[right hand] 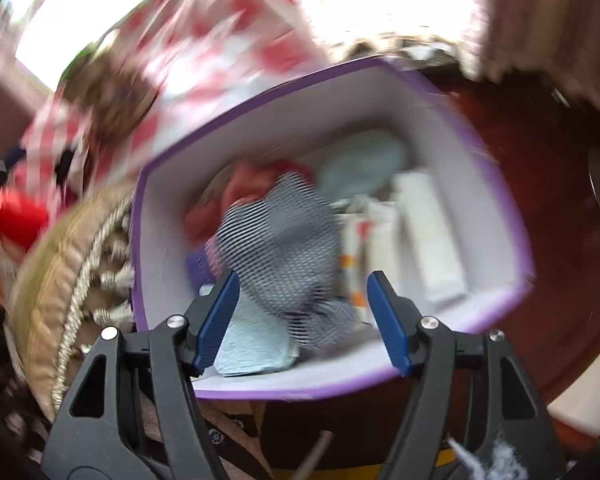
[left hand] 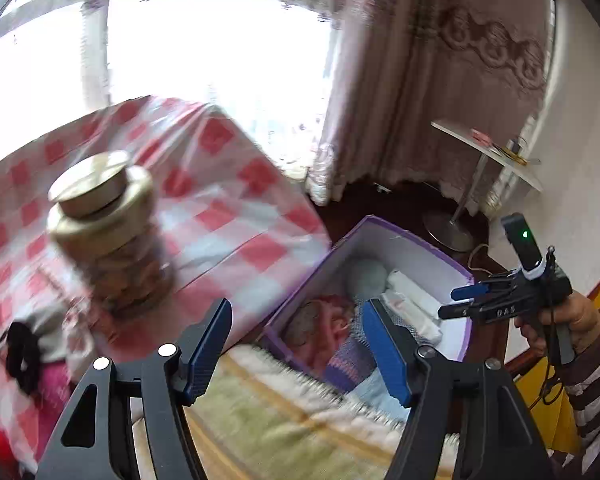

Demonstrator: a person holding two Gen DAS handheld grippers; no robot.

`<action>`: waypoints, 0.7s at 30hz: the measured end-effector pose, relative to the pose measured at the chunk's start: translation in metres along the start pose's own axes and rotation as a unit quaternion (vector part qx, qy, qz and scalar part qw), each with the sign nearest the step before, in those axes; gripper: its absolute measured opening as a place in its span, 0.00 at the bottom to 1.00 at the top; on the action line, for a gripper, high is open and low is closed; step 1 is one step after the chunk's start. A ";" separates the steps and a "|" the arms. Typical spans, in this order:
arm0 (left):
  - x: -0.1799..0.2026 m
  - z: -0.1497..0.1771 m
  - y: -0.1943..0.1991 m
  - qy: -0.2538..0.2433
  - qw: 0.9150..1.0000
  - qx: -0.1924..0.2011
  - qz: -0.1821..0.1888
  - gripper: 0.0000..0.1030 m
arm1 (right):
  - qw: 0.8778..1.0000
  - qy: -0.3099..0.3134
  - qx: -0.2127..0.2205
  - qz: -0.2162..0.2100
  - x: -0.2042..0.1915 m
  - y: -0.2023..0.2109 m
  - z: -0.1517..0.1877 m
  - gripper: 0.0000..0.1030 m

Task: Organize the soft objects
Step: 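Carry the houndstooth pouch over the box and open the left tool, then move both tools back over the remaining soft items on the table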

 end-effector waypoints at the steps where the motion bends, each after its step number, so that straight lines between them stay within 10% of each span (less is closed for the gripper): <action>1: -0.012 0.006 0.008 0.013 1.000 0.001 -0.009 0.67 | 1.000 0.025 -0.014 -0.002 -0.011 -0.008 0.001 0.68; 9: -0.088 0.048 0.048 0.092 0.993 0.005 -0.079 0.67 | 0.963 0.211 -0.129 0.103 -0.040 -0.078 0.033 0.68; 14: -0.118 0.063 0.056 0.141 0.986 0.013 -0.087 0.67 | 0.951 0.227 -0.170 0.125 -0.021 -0.094 0.045 0.16; 21: -0.137 0.062 0.065 0.171 0.981 0.041 -0.082 0.67 | 0.929 0.269 -0.187 0.171 -0.008 -0.058 0.056 0.12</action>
Point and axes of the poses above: each gripper's, at about its wrist camera, not at the fingertips, and y roughly against the way its jaws point, x to its right, z to its underside, the point moved 9 cm from there along -y, roughly the way its jaws point, and after that the axes turned 5 degrees about x, right-handed, at the moved point
